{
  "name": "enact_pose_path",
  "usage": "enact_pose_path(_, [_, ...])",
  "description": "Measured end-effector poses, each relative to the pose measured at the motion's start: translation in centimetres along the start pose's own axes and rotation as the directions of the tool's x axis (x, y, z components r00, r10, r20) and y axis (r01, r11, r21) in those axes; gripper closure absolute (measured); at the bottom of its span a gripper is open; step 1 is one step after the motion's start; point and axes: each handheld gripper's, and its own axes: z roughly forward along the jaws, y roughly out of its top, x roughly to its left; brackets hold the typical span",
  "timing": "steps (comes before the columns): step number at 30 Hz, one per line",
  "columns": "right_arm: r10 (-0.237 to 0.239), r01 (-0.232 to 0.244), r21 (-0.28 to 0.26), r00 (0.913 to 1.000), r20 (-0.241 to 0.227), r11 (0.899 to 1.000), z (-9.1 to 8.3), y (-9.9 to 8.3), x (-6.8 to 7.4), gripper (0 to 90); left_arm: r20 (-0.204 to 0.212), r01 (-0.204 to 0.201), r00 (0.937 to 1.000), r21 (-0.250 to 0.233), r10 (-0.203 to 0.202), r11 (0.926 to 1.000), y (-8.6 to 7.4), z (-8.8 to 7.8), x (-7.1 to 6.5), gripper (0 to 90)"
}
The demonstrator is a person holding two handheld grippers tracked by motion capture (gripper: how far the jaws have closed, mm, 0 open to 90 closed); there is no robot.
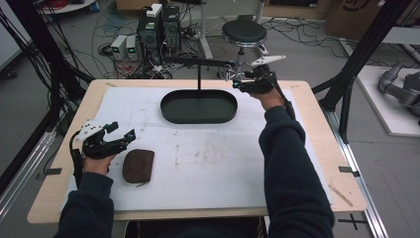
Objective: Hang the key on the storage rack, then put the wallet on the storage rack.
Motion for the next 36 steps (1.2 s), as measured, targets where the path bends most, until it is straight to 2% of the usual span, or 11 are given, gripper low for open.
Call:
enact_pose_path(2, [-0.012, 0.012, 0.008, 0.9999, 0.002, 1.000, -2.7, -0.5, 0.5, 23.6, 0.000, 0.001, 1.0000, -0.015, -0.001, 0.9999, 0.1, -0.1, 0.0, 17.1])
enact_pose_path(4, [-0.025, 0.025, -0.003, 0.9997, 0.007, 1.000, -3.6, -0.9, 0.7, 23.2, -0.003, 0.003, 1.0000, -0.020, -0.003, 0.9998, 0.3, -0.1, 0.0, 17.1])
enact_pose_path(6, [-0.023, 0.023, 0.001, 0.9997, 0.006, 1.000, -5.5, -2.3, 1.1, 21.8, -0.003, 0.003, 1.0000, -0.021, -0.003, 0.9998, 0.3, -0.2, 0.0, 17.0])
enact_pose_path(7, [-0.030, 0.030, 0.002, 0.9993, 0.022, 1.000, -6.9, -3.9, 1.4, 21.3, 0.004, 0.011, 0.9999, -0.025, -0.010, 0.9996, 0.2, -0.2, 0.0, 17.1])
enact_pose_path(9, [-0.019, 0.018, 0.028, 0.9992, 0.034, 0.999, -7.8, -5.3, 1.6, 21.3, 0.013, 0.017, 0.9998, -0.022, -0.016, 0.9996, 0.2, -0.4, 0.1, 17.1])
enact_pose_path(12, [-0.006, 0.006, 0.016, 0.9993, 0.038, 1.000, -8.5, -7.1, 1.7, 21.4, 0.015, 0.017, 0.9997, -0.010, -0.017, 0.9998, 0.3, -0.6, 0.0, 17.2])
enact_pose_path(15, [0.027, -0.029, 0.029, 0.9989, 0.039, 0.999, -8.9, -10.4, 2.0, 21.4, 0.022, 0.031, 0.9993, 0.016, -0.032, 0.9994, 0.7, -0.8, -0.1, 18.2])
enact_pose_path(19, [0.026, -0.027, 0.022, 0.9988, 0.041, 0.999, -9.2, -11.8, 2.2, 21.4, 0.012, 0.044, 0.9990, 0.027, -0.044, 0.9987, 1.0, -1.5, -0.4, 18.2])
enact_pose_path(23, [0.023, -0.023, -0.003, 0.9980, 0.058, 1.000, -9.5, -12.2, 2.4, 21.4, 0.002, 0.045, 0.9990, 0.056, -0.045, 0.9974, 0.5, -2.0, -0.6, 18.2])
enact_pose_path(32, [-0.001, 0.000, 0.002, 0.9987, 0.050, 1.000, -8.9, -12.7, 3.3, 21.5, 0.043, 0.032, 0.9984, 0.108, -0.036, 0.9936, 0.1, -3.2, -2.3, 18.3])
enact_pose_path(36, [-0.004, 0.004, -0.005, 0.9984, 0.057, 1.000, -9.1, -12.7, 3.4, 21.5, 0.097, 0.052, 0.9931, 0.147, -0.066, 0.9878, -0.6, -3.7, -3.2, 18.2])
